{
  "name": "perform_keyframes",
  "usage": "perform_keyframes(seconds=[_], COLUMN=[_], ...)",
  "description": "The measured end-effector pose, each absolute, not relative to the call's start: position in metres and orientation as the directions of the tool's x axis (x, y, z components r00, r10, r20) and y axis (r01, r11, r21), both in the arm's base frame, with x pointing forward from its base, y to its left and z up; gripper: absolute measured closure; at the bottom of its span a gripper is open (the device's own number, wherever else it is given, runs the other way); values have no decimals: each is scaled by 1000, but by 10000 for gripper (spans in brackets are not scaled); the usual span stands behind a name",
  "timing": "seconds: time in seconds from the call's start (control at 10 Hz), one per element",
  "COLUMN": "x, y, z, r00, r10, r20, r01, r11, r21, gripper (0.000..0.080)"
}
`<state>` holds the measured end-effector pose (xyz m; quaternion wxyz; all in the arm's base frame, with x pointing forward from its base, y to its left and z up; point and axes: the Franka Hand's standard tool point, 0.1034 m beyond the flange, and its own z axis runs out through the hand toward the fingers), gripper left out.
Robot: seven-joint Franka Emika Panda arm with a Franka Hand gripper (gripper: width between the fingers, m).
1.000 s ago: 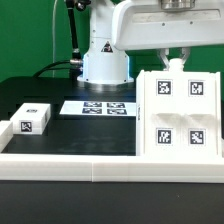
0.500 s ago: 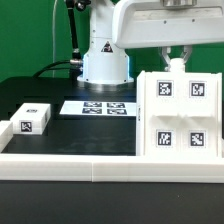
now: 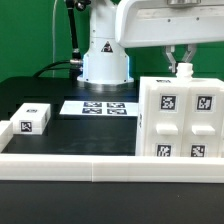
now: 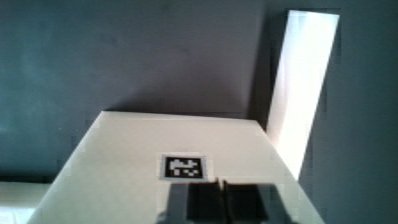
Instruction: Assemble cabinet
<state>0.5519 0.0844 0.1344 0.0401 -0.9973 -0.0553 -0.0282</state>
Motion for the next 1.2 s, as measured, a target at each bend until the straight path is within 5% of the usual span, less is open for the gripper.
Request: perform_keyframes(seconds=[0.1,0.4,0.5,0.6,0.7,1.2], x=[552,552,552,552,552,513], y=[84,84,84,84,84,71], z=[134,134,134,134,134,123], r00=[992,992,992,992,992,1000], r10=[108,108,108,108,108,-11], r20=[61,60,60,60,60,13], r01=[113,113,113,113,113,-10], r11=[-991,-991,-991,-991,-991,-997], r21=[-77,-77,-77,-77,-77,-72], gripper=[783,278,278,98,31,2])
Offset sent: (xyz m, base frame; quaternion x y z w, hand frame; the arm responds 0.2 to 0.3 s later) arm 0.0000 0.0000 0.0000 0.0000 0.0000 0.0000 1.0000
